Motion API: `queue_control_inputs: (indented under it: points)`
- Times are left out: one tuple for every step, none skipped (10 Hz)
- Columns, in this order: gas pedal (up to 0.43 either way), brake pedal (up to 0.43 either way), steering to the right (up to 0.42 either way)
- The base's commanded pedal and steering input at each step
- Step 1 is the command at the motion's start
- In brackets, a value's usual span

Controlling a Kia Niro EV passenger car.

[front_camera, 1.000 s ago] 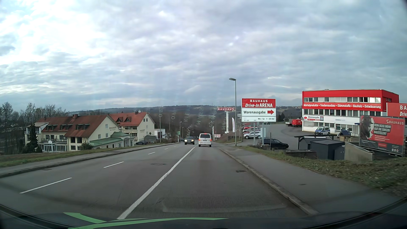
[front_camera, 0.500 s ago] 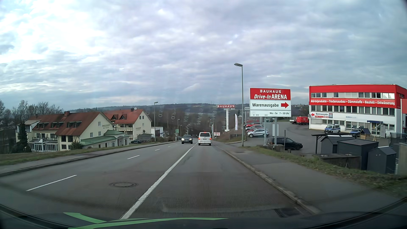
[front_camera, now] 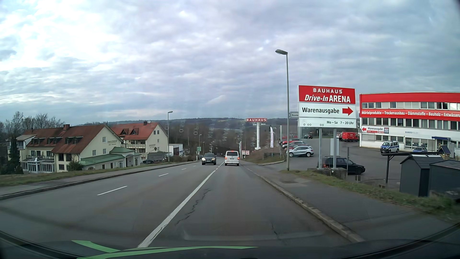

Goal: Follow the waypoints while adhering to traffic rules and regulations

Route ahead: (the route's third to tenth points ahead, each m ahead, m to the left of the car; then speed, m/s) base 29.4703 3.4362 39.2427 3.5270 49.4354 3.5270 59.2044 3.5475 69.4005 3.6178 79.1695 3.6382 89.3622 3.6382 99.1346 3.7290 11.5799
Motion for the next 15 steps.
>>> queue_control_inputs:
  points:
    - [0.0, 0.085, 0.0]
    - [0.0, 0.091, 0.001]
    - [0.0, 0.091, 0.001]
    - [0.0, 0.085, 0.001]
    - [0.0, 0.085, 0.002]
    - [0.0, 0.091, 0.004]
    - [0.0, 0.091, 0.004]
    - [0.0, 0.091, 0.005]
    - [0.0, 0.091, 0.005]
    - [0.0, 0.104, 0.005]
    - [0.0, 0.104, 0.005]
    - [0.0, 0.116, 0.004]
    - [0.0, 0.122, 0.004]
    - [0.0, 0.122, 0.004]
    - [0.0, 0.122, 0.004]
